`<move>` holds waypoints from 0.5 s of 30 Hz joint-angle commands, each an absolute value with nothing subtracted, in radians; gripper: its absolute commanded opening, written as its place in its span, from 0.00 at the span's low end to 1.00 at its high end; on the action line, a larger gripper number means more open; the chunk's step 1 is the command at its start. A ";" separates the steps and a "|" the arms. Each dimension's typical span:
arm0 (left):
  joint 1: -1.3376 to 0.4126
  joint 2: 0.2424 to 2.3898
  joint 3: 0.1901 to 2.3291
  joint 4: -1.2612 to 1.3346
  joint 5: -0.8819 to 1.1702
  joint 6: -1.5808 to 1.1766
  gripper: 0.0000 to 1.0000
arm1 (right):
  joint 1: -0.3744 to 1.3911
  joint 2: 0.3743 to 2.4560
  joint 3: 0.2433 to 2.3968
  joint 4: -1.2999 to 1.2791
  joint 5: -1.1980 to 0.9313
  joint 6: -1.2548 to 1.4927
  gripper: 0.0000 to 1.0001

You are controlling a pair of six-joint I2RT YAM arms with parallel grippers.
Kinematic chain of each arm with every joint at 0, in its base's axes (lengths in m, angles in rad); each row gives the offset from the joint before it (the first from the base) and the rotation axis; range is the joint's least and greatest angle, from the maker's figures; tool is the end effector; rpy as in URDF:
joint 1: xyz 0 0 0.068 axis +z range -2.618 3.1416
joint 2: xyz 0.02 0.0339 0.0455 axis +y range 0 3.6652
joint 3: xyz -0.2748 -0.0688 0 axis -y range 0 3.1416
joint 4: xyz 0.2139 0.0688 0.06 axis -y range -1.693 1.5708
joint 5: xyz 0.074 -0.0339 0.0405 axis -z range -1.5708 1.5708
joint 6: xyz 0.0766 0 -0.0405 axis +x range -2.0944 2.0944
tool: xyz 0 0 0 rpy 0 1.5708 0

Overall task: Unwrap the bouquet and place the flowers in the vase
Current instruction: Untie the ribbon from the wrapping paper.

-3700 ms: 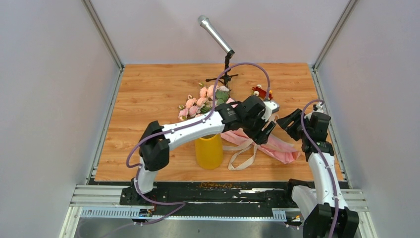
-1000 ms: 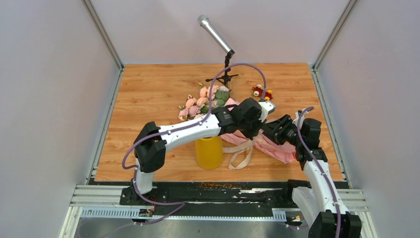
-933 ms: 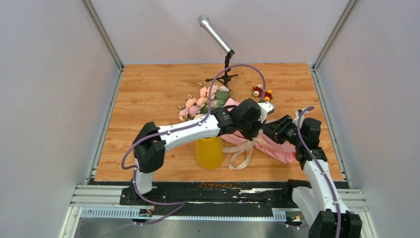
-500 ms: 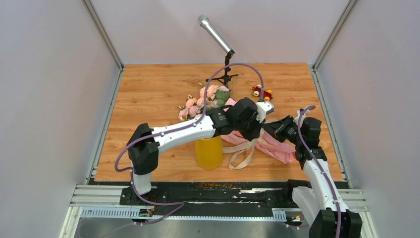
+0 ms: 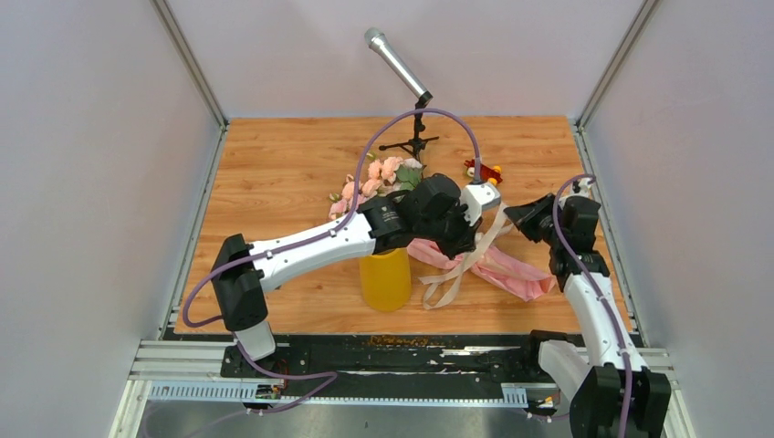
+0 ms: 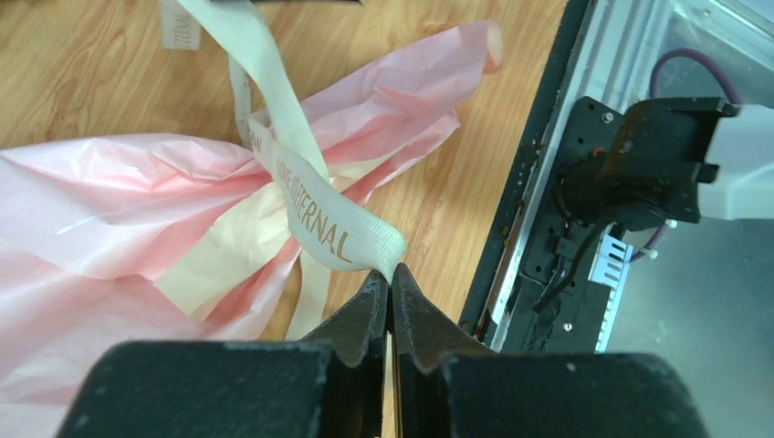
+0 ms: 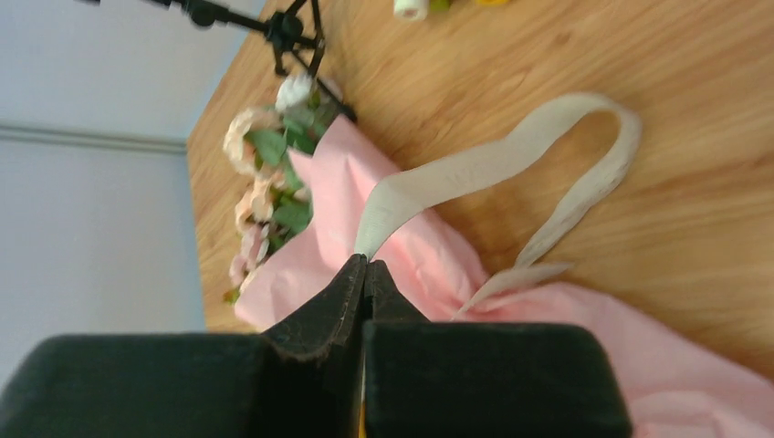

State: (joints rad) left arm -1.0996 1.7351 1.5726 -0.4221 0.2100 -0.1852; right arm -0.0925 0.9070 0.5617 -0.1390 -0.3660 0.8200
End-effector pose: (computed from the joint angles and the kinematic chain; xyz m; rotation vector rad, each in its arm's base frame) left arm 0.1719 -0.3725 0.3270 1.1325 2.0069 -0.9348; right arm 0.2027 0.0087 0.2463 0.7180 1.9983 0.8183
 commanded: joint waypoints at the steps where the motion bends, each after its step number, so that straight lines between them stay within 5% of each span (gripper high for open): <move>1: -1.101 1.658 1.561 -0.420 0.283 -0.084 0.07 | -0.123 0.987 0.688 -0.135 -0.183 0.684 0.00; 15: -1.102 1.500 1.453 -0.482 0.435 0.064 0.03 | -0.227 1.379 0.975 -0.052 0.074 0.492 0.00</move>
